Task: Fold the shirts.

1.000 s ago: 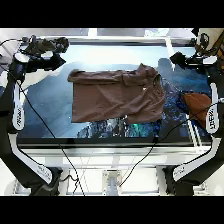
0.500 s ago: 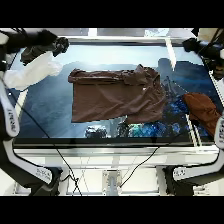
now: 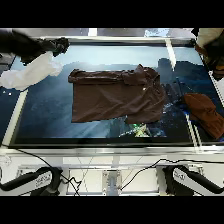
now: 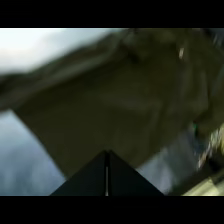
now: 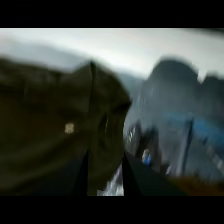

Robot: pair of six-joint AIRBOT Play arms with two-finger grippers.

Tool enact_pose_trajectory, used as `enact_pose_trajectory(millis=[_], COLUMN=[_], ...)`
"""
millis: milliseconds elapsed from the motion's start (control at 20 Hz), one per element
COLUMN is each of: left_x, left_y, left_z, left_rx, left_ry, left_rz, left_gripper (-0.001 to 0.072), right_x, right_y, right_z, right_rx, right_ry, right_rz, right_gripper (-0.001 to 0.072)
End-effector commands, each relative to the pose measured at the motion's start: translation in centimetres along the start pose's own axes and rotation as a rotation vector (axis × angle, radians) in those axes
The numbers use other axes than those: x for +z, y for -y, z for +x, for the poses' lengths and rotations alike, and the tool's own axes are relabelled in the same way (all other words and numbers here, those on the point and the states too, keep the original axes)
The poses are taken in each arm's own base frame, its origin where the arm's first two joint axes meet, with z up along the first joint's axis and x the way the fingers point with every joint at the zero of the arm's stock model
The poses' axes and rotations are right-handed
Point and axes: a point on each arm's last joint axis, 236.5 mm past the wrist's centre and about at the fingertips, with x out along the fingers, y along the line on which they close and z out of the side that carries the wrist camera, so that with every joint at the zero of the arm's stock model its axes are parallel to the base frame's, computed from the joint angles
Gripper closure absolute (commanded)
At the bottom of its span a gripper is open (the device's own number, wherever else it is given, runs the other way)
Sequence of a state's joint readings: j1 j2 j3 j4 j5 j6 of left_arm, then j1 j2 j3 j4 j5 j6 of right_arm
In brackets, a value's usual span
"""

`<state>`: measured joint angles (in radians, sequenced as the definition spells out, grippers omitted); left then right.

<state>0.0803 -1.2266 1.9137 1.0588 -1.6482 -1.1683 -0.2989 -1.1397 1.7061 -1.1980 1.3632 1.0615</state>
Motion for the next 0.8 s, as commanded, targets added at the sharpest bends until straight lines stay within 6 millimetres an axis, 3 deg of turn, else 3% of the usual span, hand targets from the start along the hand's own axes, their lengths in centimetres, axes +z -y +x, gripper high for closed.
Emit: enact_pose_trajectory(millis=[0, 150, 200, 250, 300, 350, 400, 500, 650, 700, 750], left_x=[-9.8, -13.7, -15.3, -16.8, -17.8, -18.5, -18.8, -18.8, -17.6, -17.2, -16.9], left_y=[-1.8, -3.8, -4.3, -4.4, -4.0, -3.3, -2.9, -2.7, -3.4, -3.7, -3.9], left_z=[2.1, 9.0, 11.4, 13.5, 15.2, 16.9, 18.1, 19.9, 20.7, 20.9, 20.9], left_rx=[0.088, 0.071, 0.067, 0.052, 0.023, -0.015, -0.044, -0.072, -0.060, -0.050, -0.044], left_ry=[-0.353, -0.387, -0.388, -0.386, -0.381, -0.367, -0.349, -0.306, -0.246, -0.225, -0.210], left_rz=[-0.169, -0.230, -0.261, -0.295, -0.333, -0.380, -0.418, -0.453, -0.476, -0.478, -0.480], left_gripper=[0.0695, 0.0695, 0.0694, 0.0680, 0.0581, 0.0403, 0.0293, 0.0278, 0.0278, 0.0278, 0.0278], right_x=[-11.5, -21.3, -24.0, -26.1, -27.9, -29.3, -30.4, -31.9, -31.6, -31.0, -30.9], right_y=[1.0, 0.9, -0.2, -1.9, -3.9, -5.9, -7.4, -8.6, -6.6, -6.2, -6.3], right_z=[0.9, 6.2, 8.4, 10.2, 11.8, 13.0, 13.8, 15.4, 17.5, 18.2, 18.8], right_rx=[-0.045, -0.041, -0.014, 0.034, 0.092, 0.144, 0.183, 0.193, 0.101, 0.088, 0.095], right_ry=[-0.407, -0.617, -0.631, -0.630, -0.622, -0.611, -0.600, -0.558, -0.435, -0.404, -0.393], right_rz=[0.068, 0.149, 0.184, 0.232, 0.296, 0.365, 0.413, 0.471, 0.482, 0.510, 0.541], right_gripper=[0.0452, 0.0442, 0.0440, 0.0389, 0.0278, 0.0270, 0.0270, 0.0272, 0.0284, 0.0384, 0.0416])
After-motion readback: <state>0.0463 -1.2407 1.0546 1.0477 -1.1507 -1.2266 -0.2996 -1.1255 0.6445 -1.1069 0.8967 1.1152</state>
